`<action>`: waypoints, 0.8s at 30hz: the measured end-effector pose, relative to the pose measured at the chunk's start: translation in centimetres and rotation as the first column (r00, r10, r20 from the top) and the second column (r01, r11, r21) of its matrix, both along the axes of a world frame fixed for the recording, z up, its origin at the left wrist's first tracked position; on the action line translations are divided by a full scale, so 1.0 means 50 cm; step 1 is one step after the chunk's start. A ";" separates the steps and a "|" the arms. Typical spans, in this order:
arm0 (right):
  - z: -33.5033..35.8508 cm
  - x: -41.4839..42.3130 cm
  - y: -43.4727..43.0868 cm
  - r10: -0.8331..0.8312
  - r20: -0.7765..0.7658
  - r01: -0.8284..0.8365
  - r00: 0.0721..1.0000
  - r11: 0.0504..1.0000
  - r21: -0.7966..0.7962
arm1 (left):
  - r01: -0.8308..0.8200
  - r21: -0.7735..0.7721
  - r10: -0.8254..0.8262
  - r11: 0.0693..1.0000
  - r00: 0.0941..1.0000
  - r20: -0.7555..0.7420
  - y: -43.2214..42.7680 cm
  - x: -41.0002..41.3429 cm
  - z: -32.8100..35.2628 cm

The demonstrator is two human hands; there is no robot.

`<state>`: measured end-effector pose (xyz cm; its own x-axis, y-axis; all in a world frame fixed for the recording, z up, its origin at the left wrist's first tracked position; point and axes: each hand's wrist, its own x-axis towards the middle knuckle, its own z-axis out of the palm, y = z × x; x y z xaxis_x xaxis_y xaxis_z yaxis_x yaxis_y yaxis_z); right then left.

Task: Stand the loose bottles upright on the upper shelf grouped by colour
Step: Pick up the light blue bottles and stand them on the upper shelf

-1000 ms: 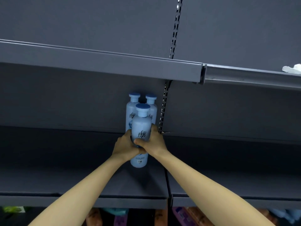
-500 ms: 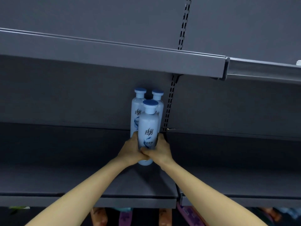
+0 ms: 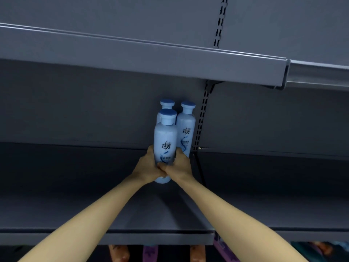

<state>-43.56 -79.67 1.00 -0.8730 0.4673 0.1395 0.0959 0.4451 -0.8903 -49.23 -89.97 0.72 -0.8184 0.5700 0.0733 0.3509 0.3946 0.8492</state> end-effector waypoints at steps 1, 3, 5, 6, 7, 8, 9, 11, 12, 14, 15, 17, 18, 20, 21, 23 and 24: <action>-0.001 -0.005 -0.001 0.002 -0.001 -0.002 1.000 1.000 -0.004 | -0.001 0.002 0.001 1.000 1.000 0.003 -0.001 -0.004 -0.001; -0.001 -0.013 -0.001 0.007 -0.005 -0.007 1.000 1.000 -0.016 | 0.003 0.008 -0.003 1.000 1.000 0.008 -0.002 -0.013 -0.003; -0.003 -0.021 -0.001 0.004 -0.006 -0.004 1.000 1.000 -0.020 | 0.009 0.012 -0.010 1.000 1.000 0.016 -0.002 -0.020 -0.003; -0.003 -0.025 0.000 0.000 -0.007 -0.001 1.000 1.000 -0.019 | 0.013 0.010 -0.013 1.000 1.000 0.020 -0.001 -0.023 -0.003; -0.006 -0.029 0.001 -0.004 -0.009 0.004 1.000 1.000 -0.018 | 0.018 0.008 -0.018 1.000 1.000 0.022 0.000 -0.027 -0.003; -0.008 -0.032 0.001 -0.008 -0.014 0.008 1.000 1.000 -0.021 | 0.022 0.005 -0.022 1.000 0.999 0.026 0.002 -0.029 -0.002; -0.010 -0.036 0.002 -0.009 -0.021 0.009 1.000 1.000 -0.026 | 0.026 0.003 -0.026 1.000 0.999 0.027 0.004 -0.032 -0.002; -0.013 -0.041 0.004 -0.005 -0.027 0.004 1.000 0.999 -0.035 | 0.033 -0.001 -0.033 0.999 0.999 0.031 0.007 -0.036 -0.001; -0.013 -0.044 0.005 0.002 -0.027 -0.003 1.000 0.999 -0.043 | 0.035 0.000 -0.035 0.999 0.999 0.034 0.009 -0.039 -0.002; -0.015 -0.049 0.007 0.015 -0.028 -0.017 1.000 0.998 -0.064 | 0.035 0.000 -0.035 0.999 0.999 0.035 0.012 -0.045 -0.003; -0.017 -0.051 0.008 0.019 -0.028 -0.021 0.999 0.997 -0.072 | 0.034 -0.001 -0.034 0.999 0.999 0.034 0.013 -0.048 -0.004; -0.021 -0.057 0.010 0.022 -0.033 -0.024 0.999 0.996 -0.081 | 0.038 -0.005 -0.038 0.999 0.999 0.037 0.015 -0.054 -0.005; -0.022 -0.060 0.011 0.022 -0.035 -0.024 0.999 0.996 -0.082 | 0.043 -0.006 -0.043 0.999 0.998 0.041 0.016 -0.056 -0.005; -0.026 -0.066 0.012 0.018 -0.032 -0.020 0.999 0.997 -0.078 | 0.054 -0.005 -0.054 0.999 0.997 0.047 0.017 -0.059 -0.005; -0.027 -0.069 0.013 0.016 -0.028 -0.018 0.999 0.997 -0.077 | 0.058 -0.005 -0.058 0.998 0.997 0.046 0.018 -0.060 -0.004; -0.030 -0.073 0.013 0.012 -0.026 -0.014 1.000 0.997 -0.075 | 0.062 -0.002 -0.062 0.998 0.997 0.045 0.019 -0.063 -0.004; -0.030 -0.074 0.013 0.010 -0.031 -0.013 0.999 0.997 -0.075 | 0.063 0.000 -0.062 0.998 0.997 0.046 0.020 -0.065 -0.005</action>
